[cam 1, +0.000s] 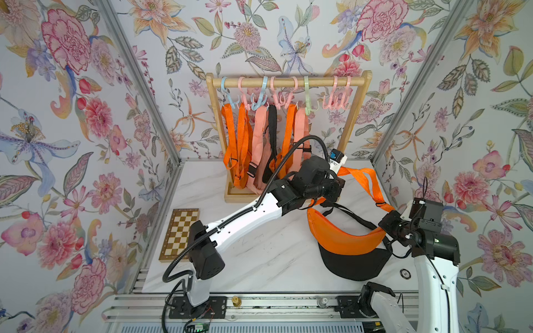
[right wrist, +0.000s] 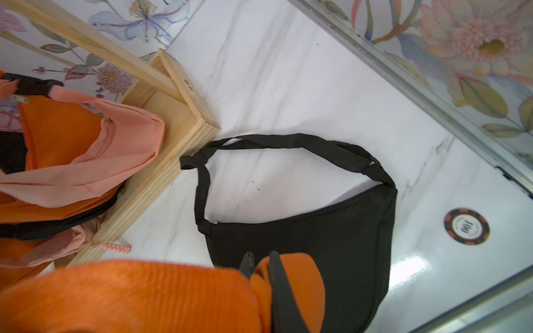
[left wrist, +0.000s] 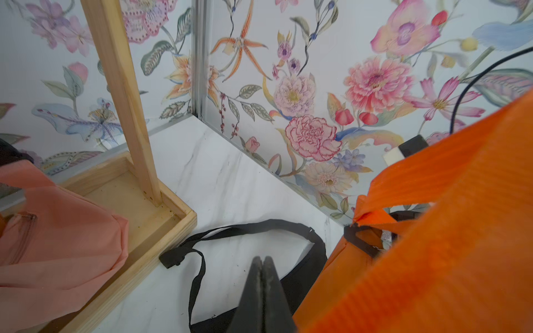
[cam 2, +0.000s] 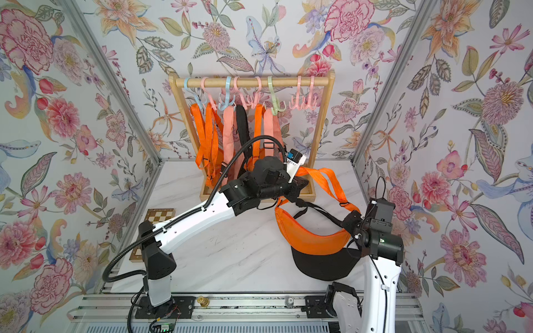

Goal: Take the bag off the hook
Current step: Place the bag inside the bag.

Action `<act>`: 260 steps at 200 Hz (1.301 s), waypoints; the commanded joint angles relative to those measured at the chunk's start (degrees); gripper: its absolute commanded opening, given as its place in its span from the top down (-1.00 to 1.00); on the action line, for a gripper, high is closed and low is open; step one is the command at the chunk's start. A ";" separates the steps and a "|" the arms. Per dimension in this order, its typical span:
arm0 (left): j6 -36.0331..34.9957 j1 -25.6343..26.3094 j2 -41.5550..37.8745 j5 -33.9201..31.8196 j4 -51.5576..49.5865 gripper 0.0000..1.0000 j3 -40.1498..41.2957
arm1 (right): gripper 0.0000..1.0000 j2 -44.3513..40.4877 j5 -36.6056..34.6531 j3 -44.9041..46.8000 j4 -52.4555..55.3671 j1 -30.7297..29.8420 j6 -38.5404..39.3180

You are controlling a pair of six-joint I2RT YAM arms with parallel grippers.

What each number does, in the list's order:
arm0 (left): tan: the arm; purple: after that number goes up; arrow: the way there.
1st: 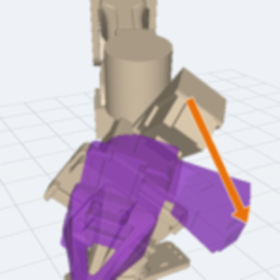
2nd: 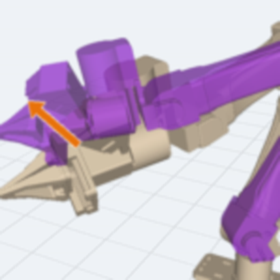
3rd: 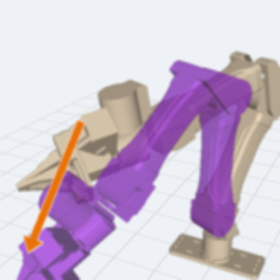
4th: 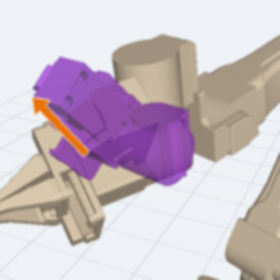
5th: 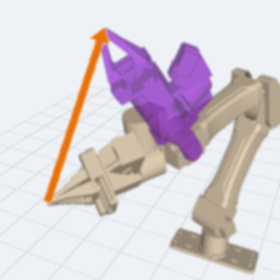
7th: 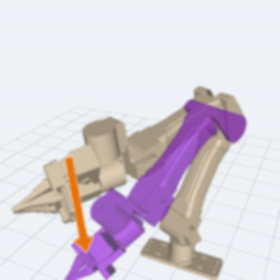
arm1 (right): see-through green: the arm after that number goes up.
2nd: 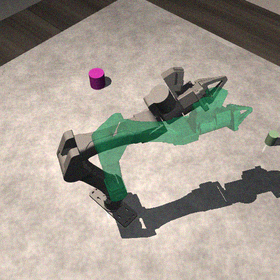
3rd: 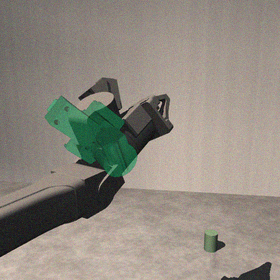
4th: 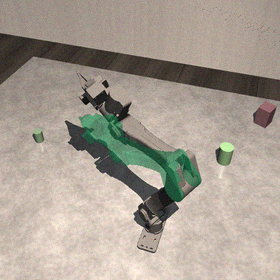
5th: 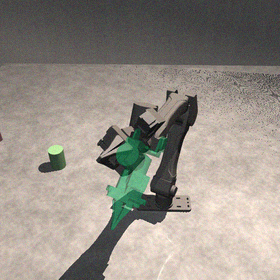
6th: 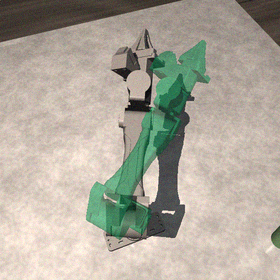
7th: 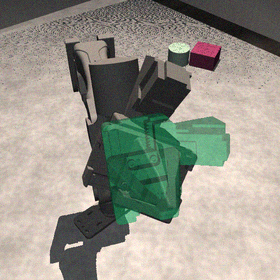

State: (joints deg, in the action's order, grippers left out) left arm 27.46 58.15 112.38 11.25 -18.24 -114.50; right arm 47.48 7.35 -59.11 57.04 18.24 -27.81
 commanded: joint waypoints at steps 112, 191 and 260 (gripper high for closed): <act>5.37 -3.49 26.84 6.71 -1.86 0.87 -23.80 | 1.00 17.47 1.30 7.03 -18.15 5.87 -2.25; 9.62 -7.31 31.51 11.89 6.52 -0.73 -24.20 | 0.98 36.49 -2.72 3.30 -27.26 3.21 -2.42; 7.56 -8.49 28.21 12.85 6.40 -0.99 -21.29 | 0.42 46.79 -1.47 -2.92 -29.97 3.29 -2.77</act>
State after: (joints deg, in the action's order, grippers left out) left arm 36.29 50.13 143.74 22.59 -12.75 -136.99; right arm 92.73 6.42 -58.92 28.95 21.71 -30.11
